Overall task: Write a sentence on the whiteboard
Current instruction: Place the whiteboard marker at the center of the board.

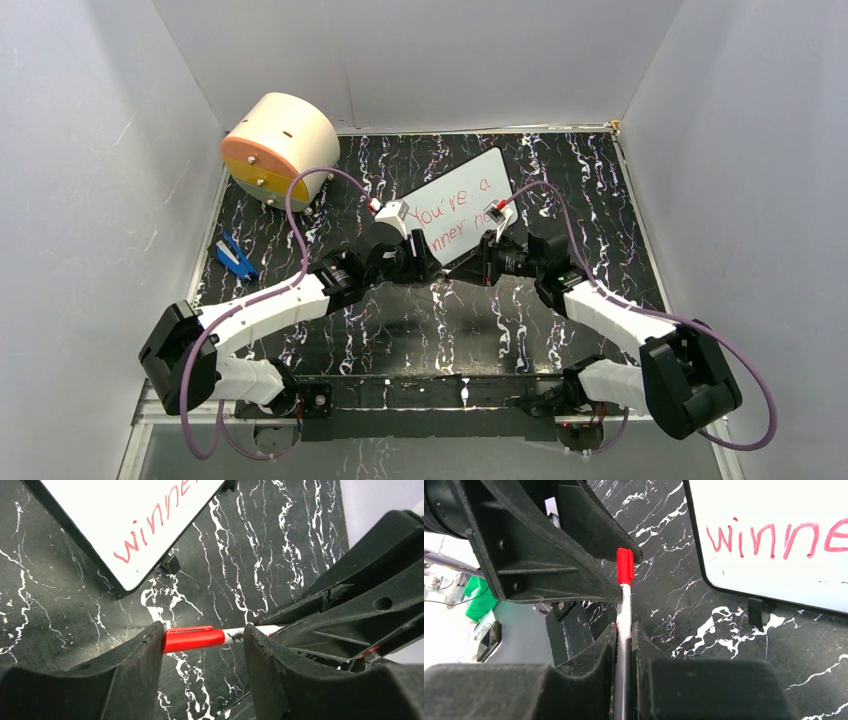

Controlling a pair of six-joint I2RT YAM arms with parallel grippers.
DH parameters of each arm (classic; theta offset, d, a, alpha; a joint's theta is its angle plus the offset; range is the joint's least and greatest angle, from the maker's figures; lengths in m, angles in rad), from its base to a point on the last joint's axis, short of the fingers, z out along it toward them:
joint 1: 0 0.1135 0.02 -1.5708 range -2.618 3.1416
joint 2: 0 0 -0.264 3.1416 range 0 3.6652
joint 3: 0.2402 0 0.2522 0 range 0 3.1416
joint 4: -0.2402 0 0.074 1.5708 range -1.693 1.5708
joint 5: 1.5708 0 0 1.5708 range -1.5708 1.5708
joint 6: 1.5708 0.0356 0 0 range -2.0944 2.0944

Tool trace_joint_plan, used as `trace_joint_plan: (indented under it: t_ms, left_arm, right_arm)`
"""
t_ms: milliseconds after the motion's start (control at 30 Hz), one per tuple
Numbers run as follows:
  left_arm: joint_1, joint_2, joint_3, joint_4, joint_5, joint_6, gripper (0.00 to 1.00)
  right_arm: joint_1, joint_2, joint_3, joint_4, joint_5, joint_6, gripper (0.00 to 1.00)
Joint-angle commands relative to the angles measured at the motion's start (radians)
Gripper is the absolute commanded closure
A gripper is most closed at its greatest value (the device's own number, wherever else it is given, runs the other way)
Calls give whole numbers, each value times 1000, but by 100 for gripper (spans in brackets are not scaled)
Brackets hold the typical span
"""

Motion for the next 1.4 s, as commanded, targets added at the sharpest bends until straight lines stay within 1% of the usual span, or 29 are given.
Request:
trace_joint_plan:
  t_ms: [0,67,167,267,300,400,467,633,733,800,867,933,1033,1100,1200,1267,1300,1367]
  left_arm:
    - [-108,-72,49,243,348,-27,46]
    - [-106,-90,54,208,303,-19,43]
    - [-85,-145,61,76,151,23,35]
    - [-16,-218,38,-10,5,51,31]
    - [8,-240,33,-64,-25,61,29]
    - [73,-288,24,-117,-81,109,25]
    - [126,-292,26,-147,-79,141,23]
    - [262,-286,31,-220,-21,192,21]
    - [356,-322,38,-267,-6,221,19]
    - [425,-354,31,-290,-9,253,16]
    - [496,-391,-1,-298,-14,269,13]
    - [564,-423,-38,-296,4,283,11]
    - [666,-469,-70,-301,65,295,10]
    - [691,-499,-79,-293,79,303,10]
    - [693,-543,-72,-288,114,328,8]
    - [693,-584,-73,-287,123,357,8]
    - [693,-606,-82,-284,123,370,8]
    - [691,-650,-102,-280,115,383,8]
  right_arm:
    - [47,75,78,81,35,-7,100]
    - [46,77,67,89,34,-1,100]
    - [42,47,53,85,38,-3,100]
    - [31,8,51,26,56,-29,100]
    - [26,-9,47,13,72,-33,100]
    - [5,-52,57,-91,125,-84,100]
    - [-11,-64,57,-142,123,-104,100]
    - [-30,-115,-23,-157,152,-92,100]
    - [-35,-131,-39,-211,174,-108,100]
    - [-35,-114,-49,-232,165,-120,100]
    - [-35,-88,-65,-240,142,-116,100]
    - [-35,-80,-94,-223,129,-97,100]
    - [-34,-54,-146,-170,148,-61,100]
    - [-35,-4,-164,-131,145,-44,100]
    - [-34,56,-186,-71,138,-26,100]
    - [-35,69,-201,-62,172,-25,100]
    - [-35,69,-207,-72,194,-24,98]
    - [-34,60,-205,-114,247,-23,91]
